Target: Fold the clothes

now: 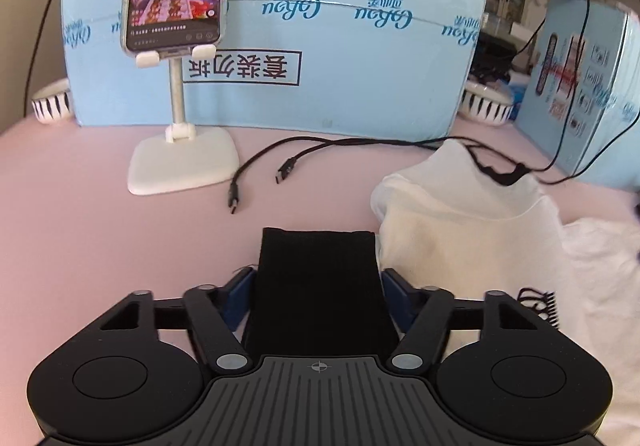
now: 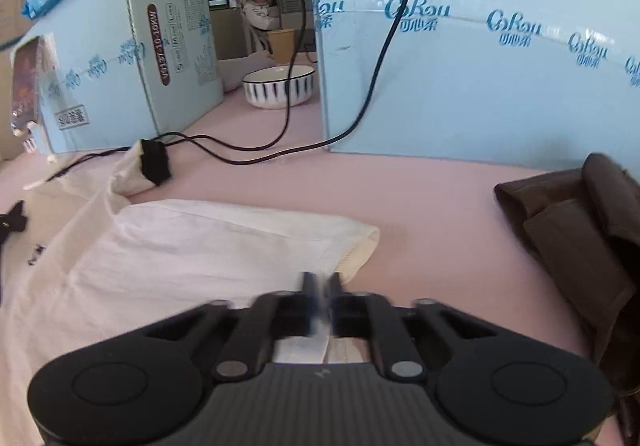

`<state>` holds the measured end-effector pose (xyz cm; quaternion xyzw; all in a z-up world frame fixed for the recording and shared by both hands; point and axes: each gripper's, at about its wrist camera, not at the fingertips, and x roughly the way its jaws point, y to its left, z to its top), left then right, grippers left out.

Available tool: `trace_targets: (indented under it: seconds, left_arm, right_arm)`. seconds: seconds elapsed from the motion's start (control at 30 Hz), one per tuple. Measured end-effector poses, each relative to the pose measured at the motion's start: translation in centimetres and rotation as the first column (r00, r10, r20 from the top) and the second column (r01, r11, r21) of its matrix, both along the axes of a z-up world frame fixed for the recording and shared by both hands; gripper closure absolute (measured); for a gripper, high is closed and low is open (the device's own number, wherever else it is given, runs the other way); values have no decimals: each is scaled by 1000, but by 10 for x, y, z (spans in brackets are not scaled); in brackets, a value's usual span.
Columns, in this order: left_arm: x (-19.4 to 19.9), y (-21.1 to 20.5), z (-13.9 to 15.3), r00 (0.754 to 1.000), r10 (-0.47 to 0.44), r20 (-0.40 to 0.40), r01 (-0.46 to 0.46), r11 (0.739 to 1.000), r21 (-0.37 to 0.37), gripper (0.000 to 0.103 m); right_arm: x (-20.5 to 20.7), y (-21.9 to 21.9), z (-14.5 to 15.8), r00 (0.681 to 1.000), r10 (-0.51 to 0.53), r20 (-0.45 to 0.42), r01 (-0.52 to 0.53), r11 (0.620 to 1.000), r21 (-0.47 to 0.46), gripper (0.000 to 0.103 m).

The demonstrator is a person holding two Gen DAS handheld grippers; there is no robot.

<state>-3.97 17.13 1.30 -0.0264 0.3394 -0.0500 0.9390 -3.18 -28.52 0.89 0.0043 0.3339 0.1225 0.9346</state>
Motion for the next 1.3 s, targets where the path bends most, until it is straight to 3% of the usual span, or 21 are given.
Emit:
trace_targets:
  seconds: [0.1, 0.23, 0.37, 0.43, 0.47, 0.5, 0.6, 0.67, 0.73, 0.8, 0.9, 0.97, 1.07, 1.13, 1.2, 1.3]
  left_arm:
    - [1, 0, 6, 1000, -3, 6, 3, 1000, -25, 89]
    - [9, 2, 10, 1000, 23, 12, -22, 997, -72, 89]
    - [18, -1, -1, 998, 67, 8, -66, 996, -54, 79]
    - [16, 0, -1, 996, 83, 21, -82, 996, -42, 67]
    - [15, 4, 2, 996, 90, 21, -89, 995, -46, 57]
    - [13, 8, 4, 995, 94, 27, -92, 994, -51, 51]
    - [-14, 28, 25, 992, 103, 77, -96, 991, -87, 49]
    - [-33, 38, 40, 989, 106, 102, -98, 992, -85, 46]
    - [-64, 52, 50, 996, 78, 36, -75, 994, -74, 42]
    - [-88, 62, 47, 997, 70, -23, -73, 989, -127, 41]
    - [-123, 78, 24, 989, 11, -151, -57, 950, -308, 41]
    - [-138, 75, 12, 986, -16, -164, -46, 927, -372, 41]
    - [-144, 57, 13, 991, -9, -130, -30, 955, -296, 42]
    - [-142, 49, 14, 991, 2, -137, -40, 959, -279, 45]
    - [-139, 39, 16, 988, -31, -149, -11, 961, -275, 66]
    - [-137, 26, 15, 987, -75, -142, 39, 970, -241, 88]
  right_arm:
    - [-12, -1, 6, 998, -22, 54, 24, 999, -33, 99]
    - [-21, -10, 24, 987, -92, 133, 97, 995, -27, 99]
    - [-15, -2, 11, 987, -125, 103, 137, 984, -111, 94]
    - [-14, 5, -2, 987, -135, 92, 148, 977, -156, 80]
    - [-17, 6, 0, 986, -130, 104, 146, 975, -166, 68]
    - [-24, 2, 6, 985, -128, 115, 143, 980, -135, 53]
    - [-52, -15, 27, 981, -130, 144, 131, 991, 3, 34]
    - [-71, -26, 36, 988, -105, 110, 96, 992, 85, 23]
    - [-94, -39, 40, 998, -43, 39, 37, 987, 154, 21]
    - [-115, -47, 39, 1000, 7, -17, -3, 979, 202, 21]
    - [-146, -47, 25, 997, 36, -69, -21, 978, 206, 21]
    - [-162, -44, 16, 994, 54, -96, -34, 979, 201, 20]
    - [-169, -23, 11, 998, 39, -50, -34, 995, 97, 25]
    - [-170, -13, 14, 999, 18, -36, -17, 999, 36, 49]
    - [-169, -6, 16, 1000, 3, -29, -3, 1000, -8, 92]
    - [-174, -7, 14, 1000, 1, -25, -1, 1000, -7, 96]
